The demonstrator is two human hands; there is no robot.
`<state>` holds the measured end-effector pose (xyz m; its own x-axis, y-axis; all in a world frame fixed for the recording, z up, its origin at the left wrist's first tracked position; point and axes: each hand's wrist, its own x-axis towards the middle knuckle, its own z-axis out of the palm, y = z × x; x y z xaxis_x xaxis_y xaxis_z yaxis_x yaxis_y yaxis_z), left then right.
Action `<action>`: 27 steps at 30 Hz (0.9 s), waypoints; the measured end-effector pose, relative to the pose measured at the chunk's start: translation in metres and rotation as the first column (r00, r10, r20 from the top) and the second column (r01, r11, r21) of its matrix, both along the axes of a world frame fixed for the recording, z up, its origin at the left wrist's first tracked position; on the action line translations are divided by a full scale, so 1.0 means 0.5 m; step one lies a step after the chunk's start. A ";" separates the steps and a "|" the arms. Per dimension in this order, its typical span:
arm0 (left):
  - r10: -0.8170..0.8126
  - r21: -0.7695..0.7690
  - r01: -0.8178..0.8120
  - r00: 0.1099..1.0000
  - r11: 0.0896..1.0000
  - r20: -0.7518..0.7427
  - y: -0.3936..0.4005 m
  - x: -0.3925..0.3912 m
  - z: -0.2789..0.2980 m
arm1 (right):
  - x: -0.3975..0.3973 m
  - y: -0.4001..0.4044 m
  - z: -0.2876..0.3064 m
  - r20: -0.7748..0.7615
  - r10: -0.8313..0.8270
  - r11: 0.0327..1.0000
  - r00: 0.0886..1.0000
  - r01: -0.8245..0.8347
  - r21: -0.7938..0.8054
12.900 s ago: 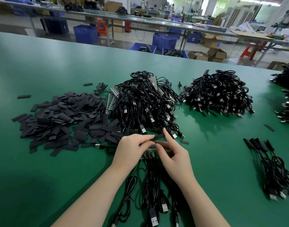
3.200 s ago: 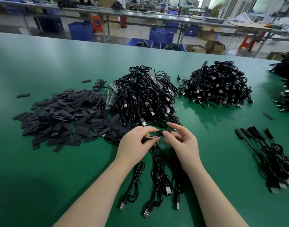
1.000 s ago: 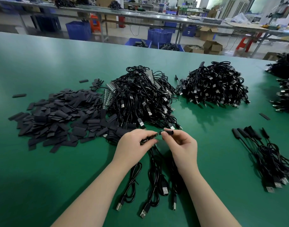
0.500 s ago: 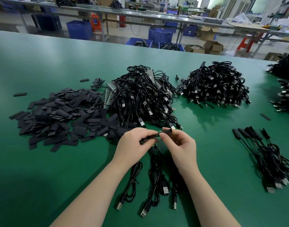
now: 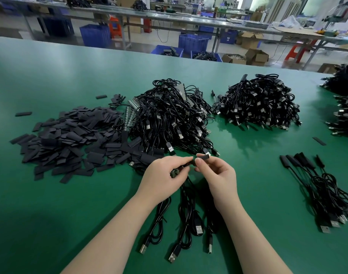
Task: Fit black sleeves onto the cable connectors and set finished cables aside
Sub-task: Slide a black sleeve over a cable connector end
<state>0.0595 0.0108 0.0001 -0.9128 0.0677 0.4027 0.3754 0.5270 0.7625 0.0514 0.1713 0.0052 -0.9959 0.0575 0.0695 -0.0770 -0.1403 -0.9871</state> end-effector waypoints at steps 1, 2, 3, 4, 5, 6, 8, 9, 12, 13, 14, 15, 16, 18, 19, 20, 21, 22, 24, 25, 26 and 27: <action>-0.008 -0.024 0.008 1.000 1.000 -0.007 0.000 0.000 0.001 | -0.001 0.000 0.001 0.000 0.005 1.000 1.000 -0.005 -0.005; -0.009 -0.038 0.008 1.000 0.999 -0.010 -0.001 0.000 0.002 | -0.002 -0.001 0.001 -0.001 0.013 1.000 1.000 -0.013 0.001; -0.004 -0.042 0.003 1.000 0.999 -0.011 -0.002 0.000 0.003 | -0.002 -0.001 0.000 -0.004 0.022 1.000 1.000 -0.022 0.016; 0.007 -0.039 -0.007 1.000 0.999 -0.011 -0.002 -0.001 0.002 | -0.001 -0.002 -0.001 -0.008 0.029 0.999 1.000 -0.029 0.038; 0.023 -0.031 -0.023 1.000 0.999 -0.007 -0.002 -0.001 0.002 | 0.000 -0.002 -0.001 -0.011 0.032 0.998 0.999 -0.031 0.057; 0.039 -0.014 -0.039 0.999 0.999 0.004 -0.002 -0.001 0.002 | 0.000 -0.003 -0.002 -0.012 0.030 0.997 0.999 -0.030 0.065; 0.070 0.039 -0.071 0.997 0.997 0.018 -0.003 -0.001 0.002 | -0.001 -0.003 -0.003 -0.006 0.023 0.999 1.000 -0.022 0.047; 0.086 0.054 -0.086 0.996 0.995 0.012 -0.003 -0.002 0.002 | -0.002 -0.003 -0.003 -0.001 0.022 0.999 1.000 -0.022 0.041; 0.091 0.010 -0.091 0.995 0.996 -0.050 -0.003 -0.001 0.006 | -0.004 -0.003 -0.005 -0.001 0.040 0.995 0.999 -0.040 0.086; 0.081 -0.013 -0.082 0.994 0.997 -0.071 -0.002 0.000 0.008 | -0.004 -0.003 -0.006 -0.001 0.051 0.992 0.999 -0.050 0.116; 0.071 -0.031 -0.074 0.994 0.997 -0.085 -0.002 0.001 0.010 | -0.003 -0.004 -0.008 0.001 0.063 0.987 0.998 -0.062 0.147; 0.066 -0.045 -0.070 0.994 0.997 -0.093 -0.002 0.003 0.011 | -0.002 -0.005 -0.009 0.005 0.072 0.983 0.997 -0.072 0.172; 0.061 -0.053 -0.066 0.994 0.996 -0.094 -0.002 0.003 0.012 | -0.002 -0.005 -0.010 0.008 0.077 0.980 0.997 -0.077 0.186; 0.051 -0.050 -0.055 0.995 0.997 -0.082 -0.003 0.002 0.011 | -0.002 -0.004 -0.012 0.008 0.074 0.980 0.997 -0.074 0.184; 0.052 -0.043 -0.055 0.996 0.998 -0.069 -0.003 0.002 0.010 | -0.003 -0.003 -0.012 0.006 0.071 0.982 0.997 -0.071 0.176; 0.062 -0.037 -0.064 0.996 0.997 -0.057 -0.003 0.001 0.009 | -0.003 -0.002 -0.014 0.003 0.069 0.983 0.998 -0.068 0.170; 0.073 -0.033 -0.075 0.996 0.997 -0.051 -0.002 0.000 0.009 | -0.003 -0.002 -0.014 0.000 0.068 0.983 0.998 -0.067 0.169; 0.082 -0.035 -0.083 0.995 0.996 -0.054 -0.001 0.000 0.008 | -0.004 -0.003 -0.015 -0.002 0.068 0.984 0.998 -0.066 0.168; 0.085 -0.043 -0.088 0.993 0.995 -0.079 0.001 0.001 0.009 | -0.004 -0.003 -0.015 -0.005 0.072 0.984 0.997 -0.070 0.166; 0.083 -0.043 -0.087 0.992 0.995 -0.096 0.002 0.002 0.009 | -0.004 -0.003 -0.015 -0.009 0.076 0.983 0.997 -0.073 0.167; 0.083 -0.042 -0.088 0.990 0.995 -0.111 0.002 0.002 0.009 | -0.005 -0.003 -0.016 -0.012 0.080 0.983 0.997 -0.077 0.168; 0.086 -0.041 -0.092 0.989 0.995 -0.124 0.003 0.003 0.010 | -0.004 -0.002 -0.016 -0.013 0.085 0.982 0.996 -0.082 0.167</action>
<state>0.0608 0.0124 0.0049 -0.8604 0.0097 0.5095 0.4139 0.5965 0.6877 0.0493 0.1702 -0.0027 -0.9951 -0.0398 0.0909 -0.0917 0.0193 -0.9956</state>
